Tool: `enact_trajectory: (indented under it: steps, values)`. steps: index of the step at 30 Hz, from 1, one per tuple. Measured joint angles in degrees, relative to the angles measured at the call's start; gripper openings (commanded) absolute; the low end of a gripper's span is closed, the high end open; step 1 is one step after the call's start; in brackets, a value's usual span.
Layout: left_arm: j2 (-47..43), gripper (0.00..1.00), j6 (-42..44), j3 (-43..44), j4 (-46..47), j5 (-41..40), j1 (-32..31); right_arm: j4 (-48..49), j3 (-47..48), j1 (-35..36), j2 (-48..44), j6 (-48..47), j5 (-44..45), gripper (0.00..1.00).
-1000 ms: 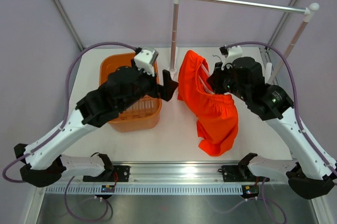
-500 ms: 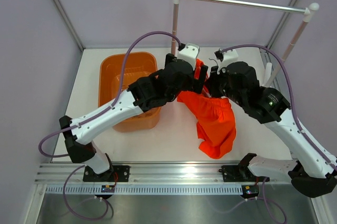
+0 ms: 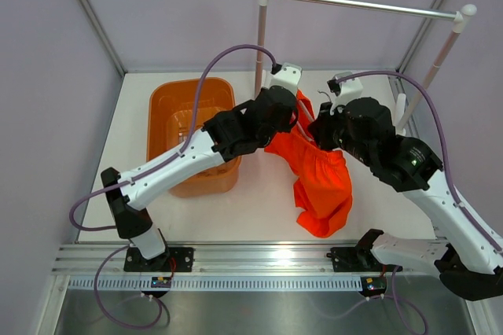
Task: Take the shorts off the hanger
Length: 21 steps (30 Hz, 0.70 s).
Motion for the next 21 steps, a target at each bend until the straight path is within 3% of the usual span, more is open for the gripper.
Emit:
enact_trajectory:
  steps: [8, 21]
  values:
    - [0.3, 0.0, 0.5, 0.8, 0.0, 1.6, 3.3, 0.2, -3.0, 0.3, -2.0, 0.3, -1.9, 0.0]
    - [6.2, 0.0, 1.2, 11.8, -0.5, 8.6, 11.3, 1.0, -7.5, 0.6, -7.8, 0.2, -5.1, 0.0]
